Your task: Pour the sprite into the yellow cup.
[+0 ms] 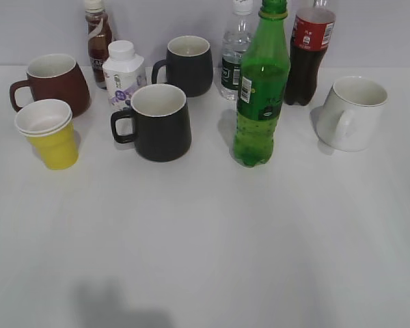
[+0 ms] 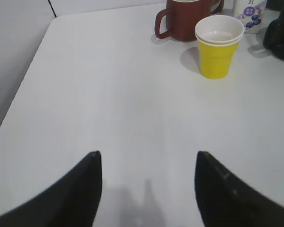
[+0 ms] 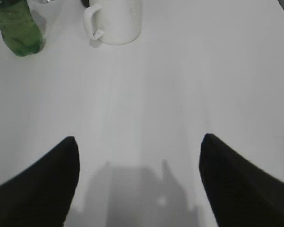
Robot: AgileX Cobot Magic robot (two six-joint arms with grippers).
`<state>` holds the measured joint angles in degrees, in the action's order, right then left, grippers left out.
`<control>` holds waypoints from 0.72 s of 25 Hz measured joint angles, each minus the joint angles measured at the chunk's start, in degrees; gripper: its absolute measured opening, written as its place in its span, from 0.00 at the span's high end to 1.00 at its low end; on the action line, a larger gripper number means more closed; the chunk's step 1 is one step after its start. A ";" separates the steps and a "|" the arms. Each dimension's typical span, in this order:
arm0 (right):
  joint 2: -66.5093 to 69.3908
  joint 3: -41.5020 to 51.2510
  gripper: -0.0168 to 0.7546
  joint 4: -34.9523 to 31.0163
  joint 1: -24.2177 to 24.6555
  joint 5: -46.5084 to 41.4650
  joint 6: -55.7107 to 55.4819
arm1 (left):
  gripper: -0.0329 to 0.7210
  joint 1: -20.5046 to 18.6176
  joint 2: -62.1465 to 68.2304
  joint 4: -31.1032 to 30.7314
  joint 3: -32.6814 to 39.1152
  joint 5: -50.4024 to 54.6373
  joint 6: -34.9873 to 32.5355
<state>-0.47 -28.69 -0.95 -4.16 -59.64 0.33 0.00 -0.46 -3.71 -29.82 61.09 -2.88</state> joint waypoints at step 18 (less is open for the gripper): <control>0.00 0.00 0.22 0.00 0.00 0.00 0.06 | 0.33 0.00 0.00 0.00 0.00 0.00 0.00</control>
<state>-0.47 -28.69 -0.95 -4.16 -59.64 0.39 0.00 -0.46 -3.71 -29.82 61.09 -2.88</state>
